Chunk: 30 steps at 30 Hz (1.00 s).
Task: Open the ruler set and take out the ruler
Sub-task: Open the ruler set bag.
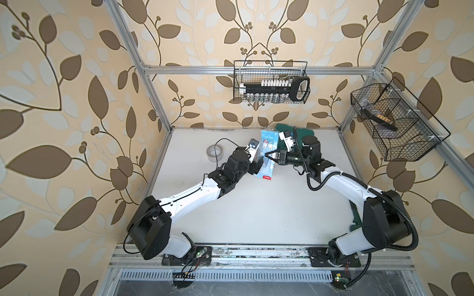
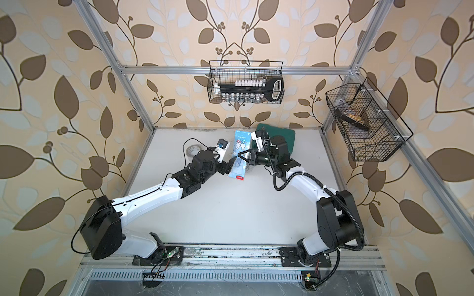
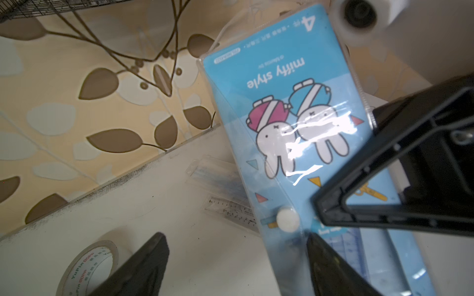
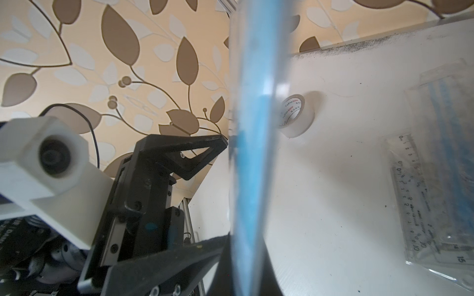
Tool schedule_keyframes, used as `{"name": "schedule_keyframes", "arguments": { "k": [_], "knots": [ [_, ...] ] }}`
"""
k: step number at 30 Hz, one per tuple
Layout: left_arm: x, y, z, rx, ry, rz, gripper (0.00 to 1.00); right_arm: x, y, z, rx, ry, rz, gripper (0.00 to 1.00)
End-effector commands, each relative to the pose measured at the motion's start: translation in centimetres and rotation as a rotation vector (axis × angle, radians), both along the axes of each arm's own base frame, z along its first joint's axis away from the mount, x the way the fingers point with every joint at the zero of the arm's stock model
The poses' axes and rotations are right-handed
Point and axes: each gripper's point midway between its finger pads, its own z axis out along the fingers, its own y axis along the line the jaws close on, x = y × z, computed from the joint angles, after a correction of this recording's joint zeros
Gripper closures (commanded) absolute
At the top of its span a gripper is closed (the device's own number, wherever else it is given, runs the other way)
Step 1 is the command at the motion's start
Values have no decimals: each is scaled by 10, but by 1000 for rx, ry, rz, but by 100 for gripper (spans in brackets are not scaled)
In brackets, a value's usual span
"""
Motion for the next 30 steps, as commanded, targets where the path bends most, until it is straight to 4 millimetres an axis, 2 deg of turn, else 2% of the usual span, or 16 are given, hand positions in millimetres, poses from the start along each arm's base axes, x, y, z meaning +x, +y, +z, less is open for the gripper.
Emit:
{"name": "schedule_keyframes", "arguments": {
  "k": [1,6,9,10,15,30],
  "knots": [
    [10,0,32,-33,-89,35,24,-4,9,8,21,-19,49,100],
    [14,2,38,-43,-110,59,37,-4,11,7,22,-14,53,100],
    [15,3,40,-36,-118,72,40,-5,10,7,23,-15,53,100],
    [18,1,28,-12,-101,74,43,-5,10,8,23,-17,52,100],
    [17,1,19,33,-92,89,59,-4,10,11,24,-23,49,100],
    [18,17,17,71,-86,174,92,-3,11,16,30,-32,52,100]
  ]
}}
